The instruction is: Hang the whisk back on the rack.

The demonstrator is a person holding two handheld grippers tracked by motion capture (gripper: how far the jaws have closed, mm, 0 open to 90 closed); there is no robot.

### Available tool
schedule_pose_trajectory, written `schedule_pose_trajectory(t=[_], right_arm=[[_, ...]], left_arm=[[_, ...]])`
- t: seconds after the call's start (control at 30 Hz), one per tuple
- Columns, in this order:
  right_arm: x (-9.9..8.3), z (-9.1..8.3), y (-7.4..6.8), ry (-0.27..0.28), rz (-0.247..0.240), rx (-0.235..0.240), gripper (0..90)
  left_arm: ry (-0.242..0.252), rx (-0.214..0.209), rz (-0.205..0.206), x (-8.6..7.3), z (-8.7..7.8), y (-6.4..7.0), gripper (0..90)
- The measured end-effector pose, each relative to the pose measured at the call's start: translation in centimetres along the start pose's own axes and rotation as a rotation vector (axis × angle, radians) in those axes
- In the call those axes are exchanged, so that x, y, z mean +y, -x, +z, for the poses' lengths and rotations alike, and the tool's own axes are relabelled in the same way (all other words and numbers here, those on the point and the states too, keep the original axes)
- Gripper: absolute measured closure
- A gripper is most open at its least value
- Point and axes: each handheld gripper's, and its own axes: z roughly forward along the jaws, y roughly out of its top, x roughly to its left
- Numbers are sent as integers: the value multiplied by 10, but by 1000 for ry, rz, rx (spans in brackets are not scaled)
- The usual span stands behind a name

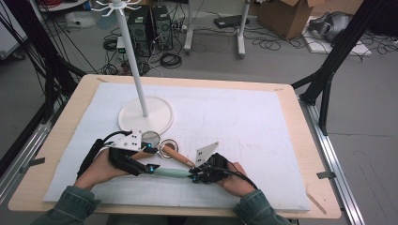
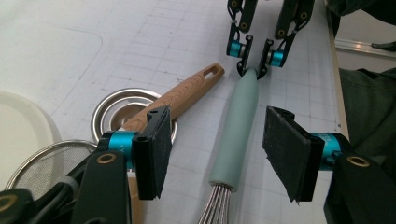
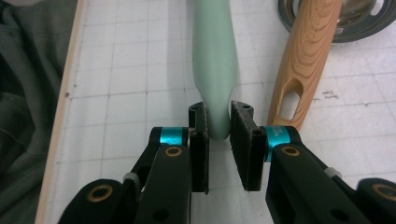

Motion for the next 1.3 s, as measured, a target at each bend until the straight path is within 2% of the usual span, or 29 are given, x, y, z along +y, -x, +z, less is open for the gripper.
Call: schedule_pose_trajectory(t=[0.83, 1.3], right_arm=[[29, -29, -2, 19, -24, -25, 780], [46, -41, -2, 24, -45, -29, 780]], left_arm=[[-76, -32, 39, 6, 13, 8, 470], [-144, -19, 63, 10, 16, 10, 518]])
